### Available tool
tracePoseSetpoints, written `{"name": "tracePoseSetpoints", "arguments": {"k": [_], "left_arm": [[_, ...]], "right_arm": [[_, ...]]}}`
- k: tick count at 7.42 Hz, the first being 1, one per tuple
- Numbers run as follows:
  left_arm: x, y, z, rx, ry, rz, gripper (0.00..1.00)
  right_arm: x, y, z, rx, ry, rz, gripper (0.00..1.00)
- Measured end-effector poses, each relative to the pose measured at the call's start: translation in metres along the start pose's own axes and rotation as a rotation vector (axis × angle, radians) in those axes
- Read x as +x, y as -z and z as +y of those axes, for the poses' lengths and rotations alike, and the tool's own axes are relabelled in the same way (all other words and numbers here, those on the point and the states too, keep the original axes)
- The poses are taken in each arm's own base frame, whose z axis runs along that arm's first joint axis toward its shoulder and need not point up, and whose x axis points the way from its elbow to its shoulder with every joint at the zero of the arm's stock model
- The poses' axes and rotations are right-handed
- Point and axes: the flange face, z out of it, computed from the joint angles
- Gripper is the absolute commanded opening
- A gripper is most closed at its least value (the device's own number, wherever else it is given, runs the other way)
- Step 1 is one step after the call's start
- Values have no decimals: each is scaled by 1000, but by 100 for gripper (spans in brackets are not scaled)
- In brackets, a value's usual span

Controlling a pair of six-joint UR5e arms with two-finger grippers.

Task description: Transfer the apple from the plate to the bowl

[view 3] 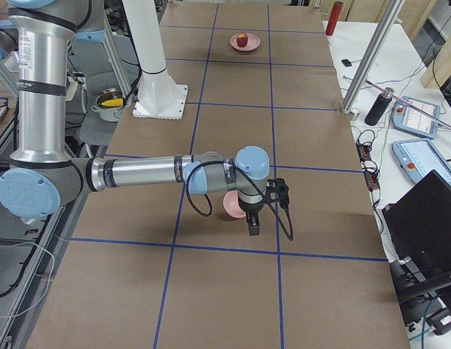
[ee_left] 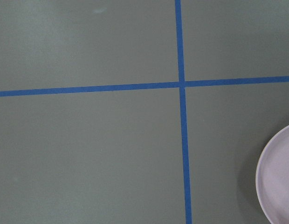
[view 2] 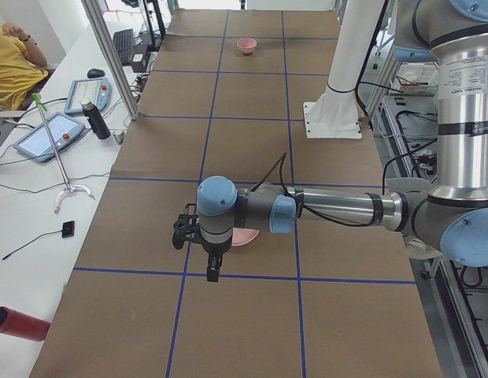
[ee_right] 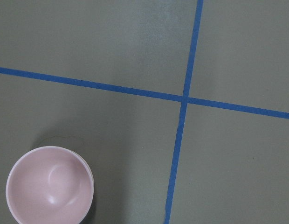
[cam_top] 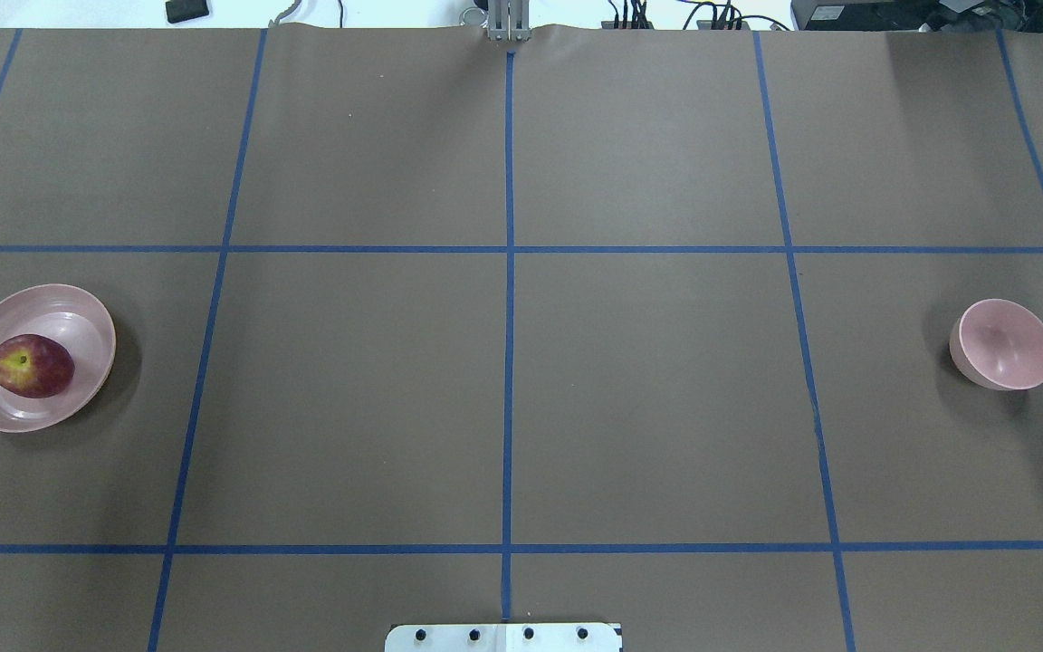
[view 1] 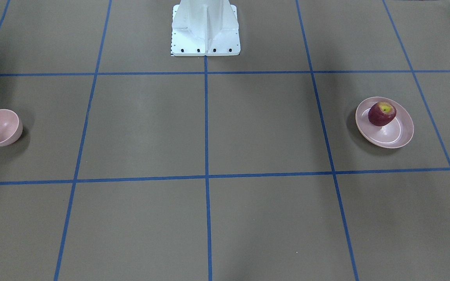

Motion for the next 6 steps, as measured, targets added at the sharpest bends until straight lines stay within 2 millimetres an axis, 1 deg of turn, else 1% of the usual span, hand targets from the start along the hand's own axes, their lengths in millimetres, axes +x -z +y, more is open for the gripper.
{"name": "tracePoseSetpoints", "arguments": {"k": [3, 4, 5, 6], "left_arm": [[9, 10, -2, 20, -18, 0, 99], [15, 17, -9, 38, -32, -1, 99], [21, 23, -21, 62, -53, -4, 99], [23, 25, -28, 75, -65, -5, 99]], "right_arm": [[-3, 3, -3, 7, 6, -2, 100], [-7, 4, -6, 10, 12, -8, 100], [-17, 2, -10, 9, 9, -23, 100], [-38, -3, -18, 12, -12, -43, 100]]}}
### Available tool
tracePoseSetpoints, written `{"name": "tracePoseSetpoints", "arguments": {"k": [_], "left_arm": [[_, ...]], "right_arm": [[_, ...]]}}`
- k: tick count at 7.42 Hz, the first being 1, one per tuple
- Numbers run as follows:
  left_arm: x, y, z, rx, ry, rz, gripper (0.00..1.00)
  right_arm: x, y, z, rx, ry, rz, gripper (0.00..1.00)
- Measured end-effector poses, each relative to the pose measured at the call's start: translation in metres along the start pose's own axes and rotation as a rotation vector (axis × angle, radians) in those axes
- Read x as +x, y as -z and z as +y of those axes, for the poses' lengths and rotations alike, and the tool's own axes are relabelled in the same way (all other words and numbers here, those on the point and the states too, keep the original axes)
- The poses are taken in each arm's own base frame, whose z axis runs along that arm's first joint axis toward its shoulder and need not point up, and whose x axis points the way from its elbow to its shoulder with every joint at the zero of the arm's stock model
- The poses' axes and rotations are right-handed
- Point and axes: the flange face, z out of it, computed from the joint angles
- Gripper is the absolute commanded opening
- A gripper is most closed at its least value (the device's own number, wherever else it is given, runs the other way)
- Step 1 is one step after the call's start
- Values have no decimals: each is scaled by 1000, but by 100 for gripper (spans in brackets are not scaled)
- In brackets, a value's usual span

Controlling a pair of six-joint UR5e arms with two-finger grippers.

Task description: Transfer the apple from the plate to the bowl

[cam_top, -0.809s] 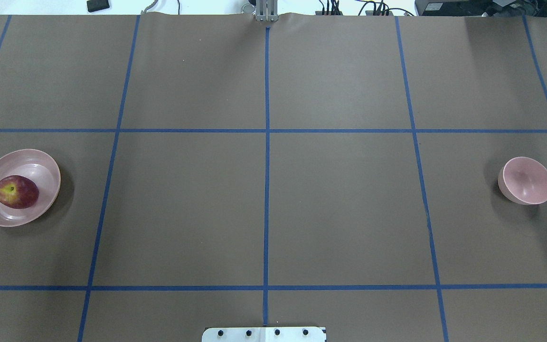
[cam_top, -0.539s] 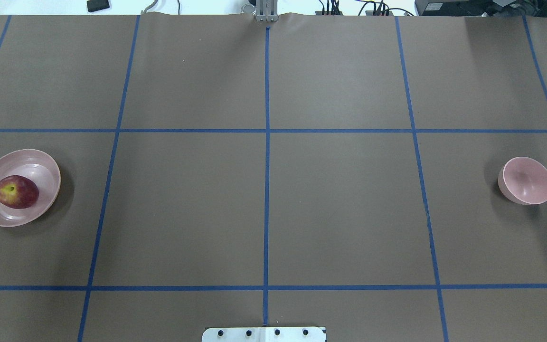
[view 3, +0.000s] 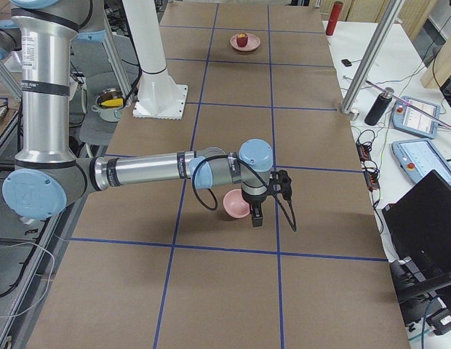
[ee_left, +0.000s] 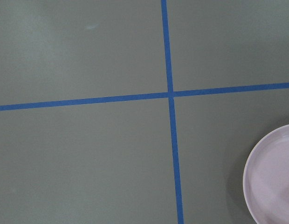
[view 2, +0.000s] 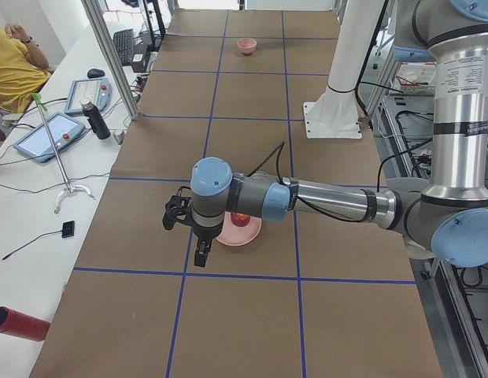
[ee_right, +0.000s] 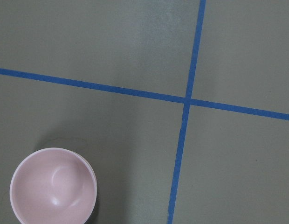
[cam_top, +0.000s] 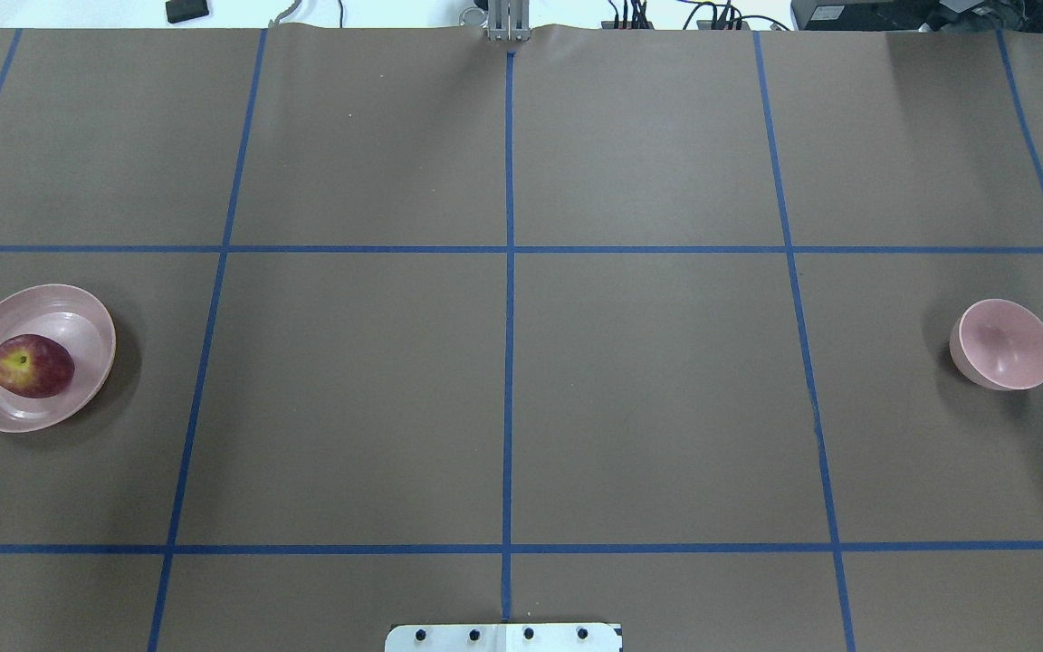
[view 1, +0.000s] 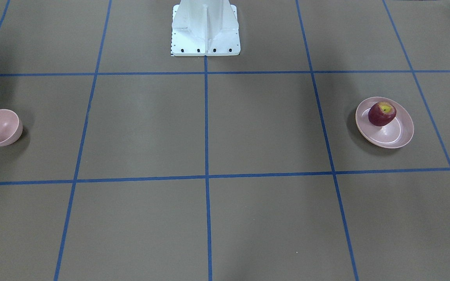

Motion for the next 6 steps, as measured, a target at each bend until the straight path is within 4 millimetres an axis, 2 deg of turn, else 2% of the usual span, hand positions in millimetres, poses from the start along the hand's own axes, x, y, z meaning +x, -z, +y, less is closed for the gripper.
{"name": "tracePoseSetpoints", "arguments": {"k": [1, 2, 3, 4, 5, 6], "left_arm": [[-1, -2, -3, 14, -12, 3, 99], [-1, -2, -5, 32, -29, 6, 99], [0, -2, -6, 43, -41, 7, 99], [0, -2, -6, 50, -50, 7, 99], [1, -1, -7, 62, -61, 8, 99], [2, 0, -7, 71, -70, 8, 99]], "right_arm": [[-24, -12, -4, 15, -21, -16, 99], [-42, -28, 1, 33, -35, -31, 96], [-50, -45, 12, 39, -44, -37, 95], [-48, -63, 22, 40, -49, -19, 95], [-37, -85, 29, 45, -48, 3, 90], [-29, -102, 32, 52, -53, 5, 90]]}}
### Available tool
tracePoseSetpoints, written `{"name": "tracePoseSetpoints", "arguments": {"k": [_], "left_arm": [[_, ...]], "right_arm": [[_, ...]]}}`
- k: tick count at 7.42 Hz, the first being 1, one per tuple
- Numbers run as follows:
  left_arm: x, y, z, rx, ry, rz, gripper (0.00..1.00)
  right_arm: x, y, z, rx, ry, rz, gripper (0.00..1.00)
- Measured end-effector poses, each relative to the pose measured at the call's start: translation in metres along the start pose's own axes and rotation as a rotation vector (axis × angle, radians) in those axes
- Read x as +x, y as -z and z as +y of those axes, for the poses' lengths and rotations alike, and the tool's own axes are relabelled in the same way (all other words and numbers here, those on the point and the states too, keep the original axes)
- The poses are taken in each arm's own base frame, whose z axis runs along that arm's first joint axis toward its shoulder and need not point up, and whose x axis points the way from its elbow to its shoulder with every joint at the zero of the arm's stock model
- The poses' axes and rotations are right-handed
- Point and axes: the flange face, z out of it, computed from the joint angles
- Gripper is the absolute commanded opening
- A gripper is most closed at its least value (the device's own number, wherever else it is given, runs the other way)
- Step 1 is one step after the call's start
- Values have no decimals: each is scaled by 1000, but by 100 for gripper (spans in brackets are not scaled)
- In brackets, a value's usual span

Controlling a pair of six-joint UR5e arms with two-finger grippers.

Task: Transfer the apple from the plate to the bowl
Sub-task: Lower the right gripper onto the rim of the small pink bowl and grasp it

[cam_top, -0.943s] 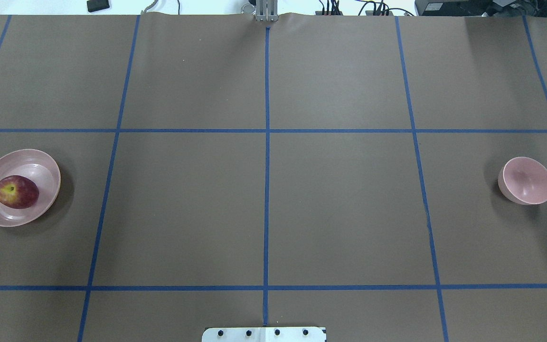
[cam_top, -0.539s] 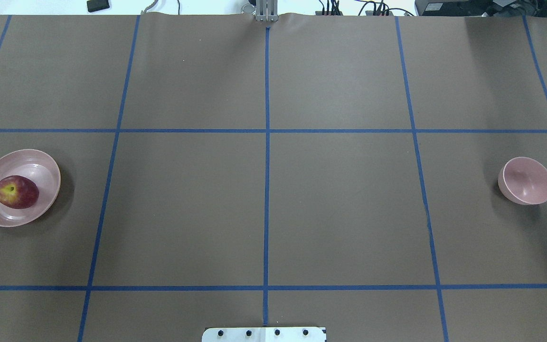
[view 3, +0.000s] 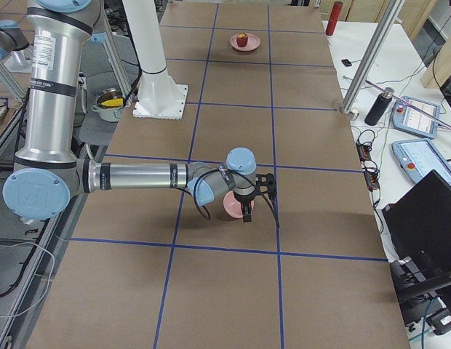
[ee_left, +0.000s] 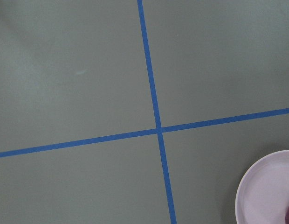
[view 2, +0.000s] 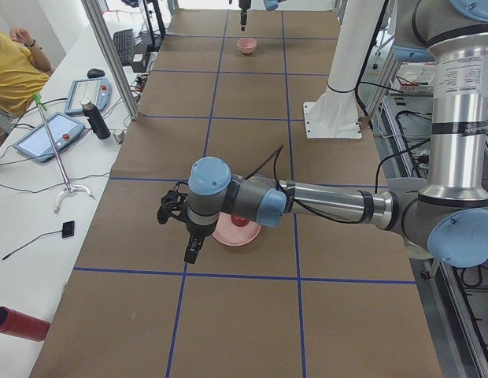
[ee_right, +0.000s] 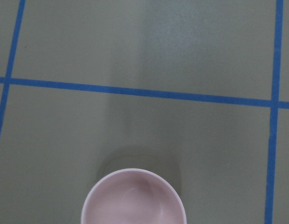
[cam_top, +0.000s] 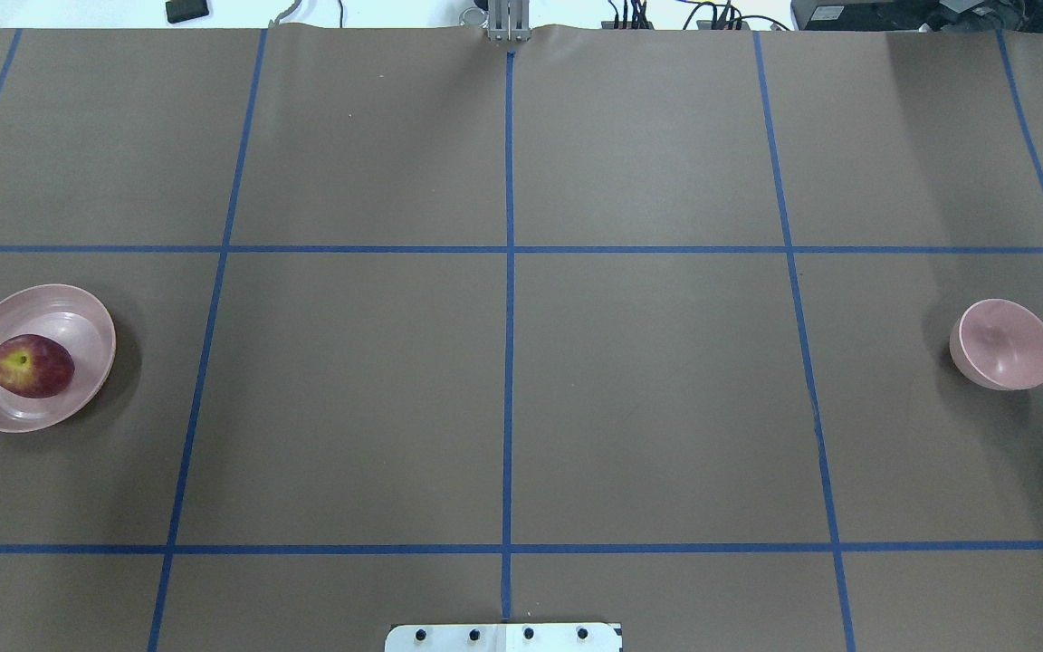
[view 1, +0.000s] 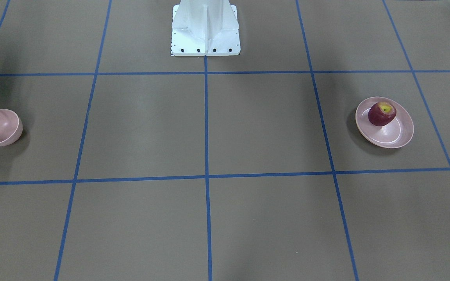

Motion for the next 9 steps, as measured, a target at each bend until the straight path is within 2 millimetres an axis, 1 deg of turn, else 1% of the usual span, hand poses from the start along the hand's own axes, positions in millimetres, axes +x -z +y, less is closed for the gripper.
{"name": "tracePoseSetpoints", "arguments": {"k": [1, 3, 4, 5, 6, 8, 9], "left_arm": [[0, 0, 1, 3, -4, 0, 99], [0, -1, 1, 5, -6, 0, 99], [0, -1, 1, 5, -6, 0, 99], [0, -1, 1, 4, -6, 0, 99], [0, -1, 1, 4, -6, 0, 99], [1, -2, 1, 1, -6, 0, 99], [1, -3, 2, 0, -7, 0, 99]], "right_arm": [[-1, -13, 4, 0, -7, -5, 90], [-9, -32, 10, -19, 7, -4, 81], [-11, -40, 12, -28, 15, 6, 64], [-11, -45, 15, -37, 19, 14, 30], [-10, -48, 17, -42, 20, 17, 0], [-8, -49, 20, -49, 18, 18, 0], [-10, -48, 19, -49, 20, 11, 0]]}}
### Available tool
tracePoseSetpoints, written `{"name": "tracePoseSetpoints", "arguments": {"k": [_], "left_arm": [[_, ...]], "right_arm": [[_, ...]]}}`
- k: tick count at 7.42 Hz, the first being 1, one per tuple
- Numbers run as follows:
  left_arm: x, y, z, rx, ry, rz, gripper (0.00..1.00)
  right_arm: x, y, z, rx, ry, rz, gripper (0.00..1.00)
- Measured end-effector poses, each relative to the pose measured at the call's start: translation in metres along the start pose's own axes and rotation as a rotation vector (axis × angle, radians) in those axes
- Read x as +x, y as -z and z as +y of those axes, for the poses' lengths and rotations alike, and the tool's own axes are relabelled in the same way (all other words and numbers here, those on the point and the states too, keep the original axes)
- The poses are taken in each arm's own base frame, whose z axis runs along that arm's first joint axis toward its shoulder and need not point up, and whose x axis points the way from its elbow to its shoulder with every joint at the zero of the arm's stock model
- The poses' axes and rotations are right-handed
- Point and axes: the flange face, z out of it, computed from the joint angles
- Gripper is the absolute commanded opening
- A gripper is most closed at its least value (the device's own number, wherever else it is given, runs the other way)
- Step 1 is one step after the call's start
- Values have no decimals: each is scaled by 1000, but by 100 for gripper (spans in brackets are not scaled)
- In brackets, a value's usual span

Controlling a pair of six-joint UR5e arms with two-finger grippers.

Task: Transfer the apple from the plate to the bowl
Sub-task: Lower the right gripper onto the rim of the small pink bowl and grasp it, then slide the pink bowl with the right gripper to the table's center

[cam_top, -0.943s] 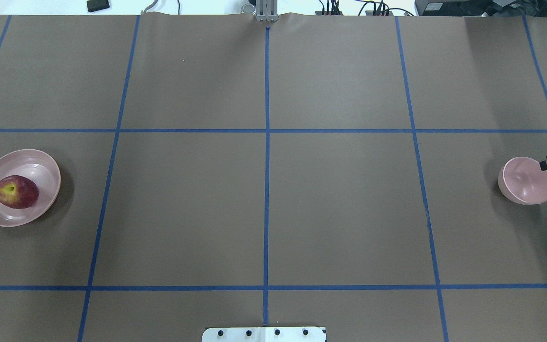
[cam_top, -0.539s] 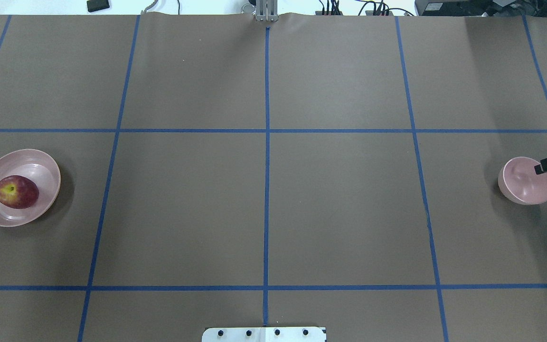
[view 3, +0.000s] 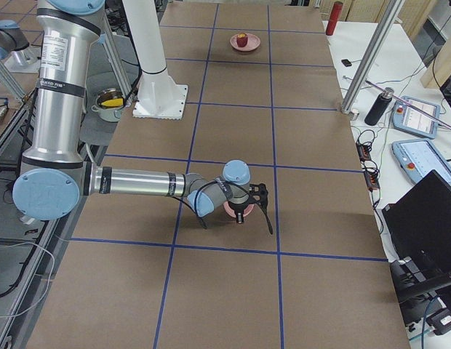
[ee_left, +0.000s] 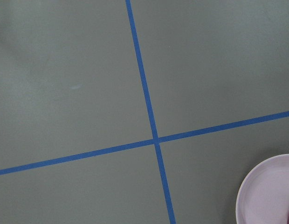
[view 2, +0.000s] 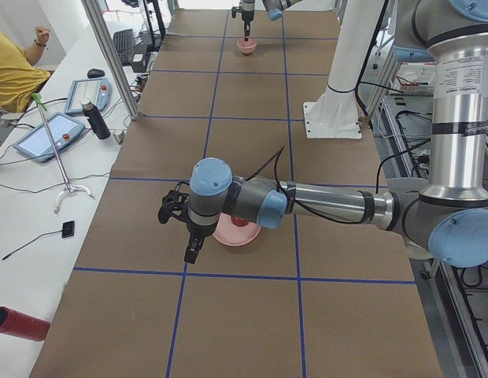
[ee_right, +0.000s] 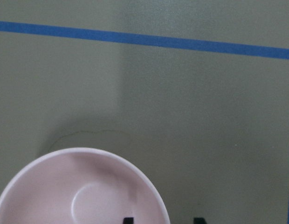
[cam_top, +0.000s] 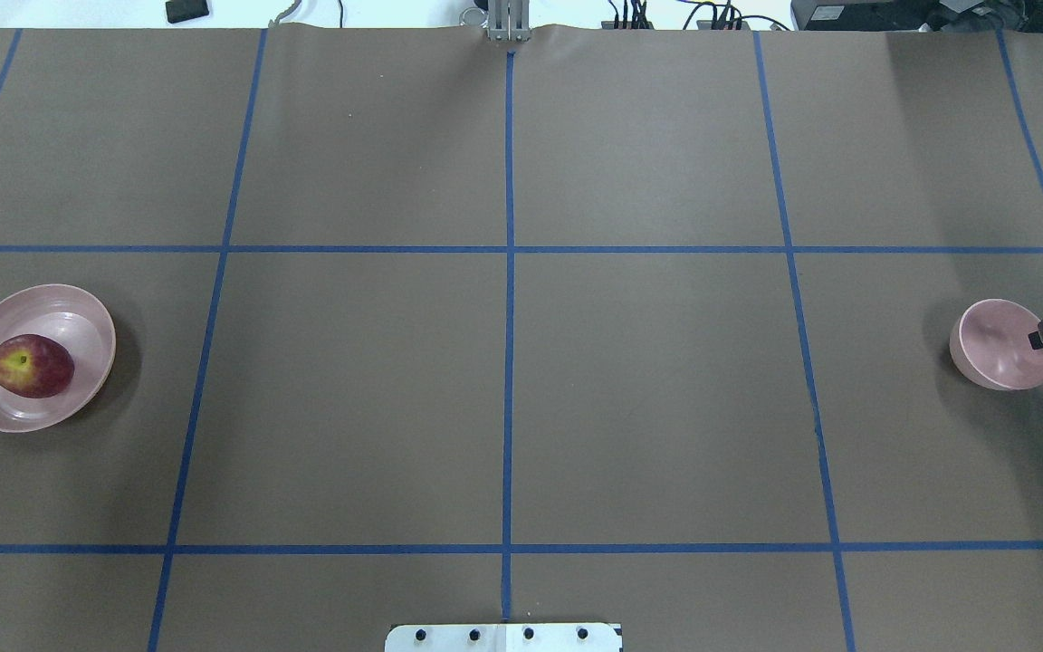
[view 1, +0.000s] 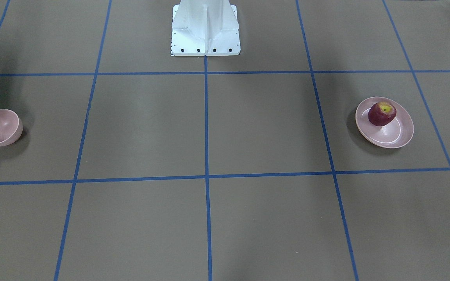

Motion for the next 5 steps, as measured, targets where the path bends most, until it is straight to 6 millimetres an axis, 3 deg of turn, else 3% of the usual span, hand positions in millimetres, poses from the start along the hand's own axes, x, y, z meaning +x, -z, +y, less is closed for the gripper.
{"name": "tracePoseSetpoints", "arguments": {"k": [2, 3, 5], "left_arm": [[0, 0, 0, -1, 0, 0, 99], [0, -1, 0, -1, 1, 0, 99], [0, 0, 0, 0, 3, 0, 99]], "right_arm": [[-24, 14, -9, 1, 15, -66, 0], [-49, 28, -24, 13, -2, -116, 0], [-128, 50, -78, 41, -104, -197, 0]]}}
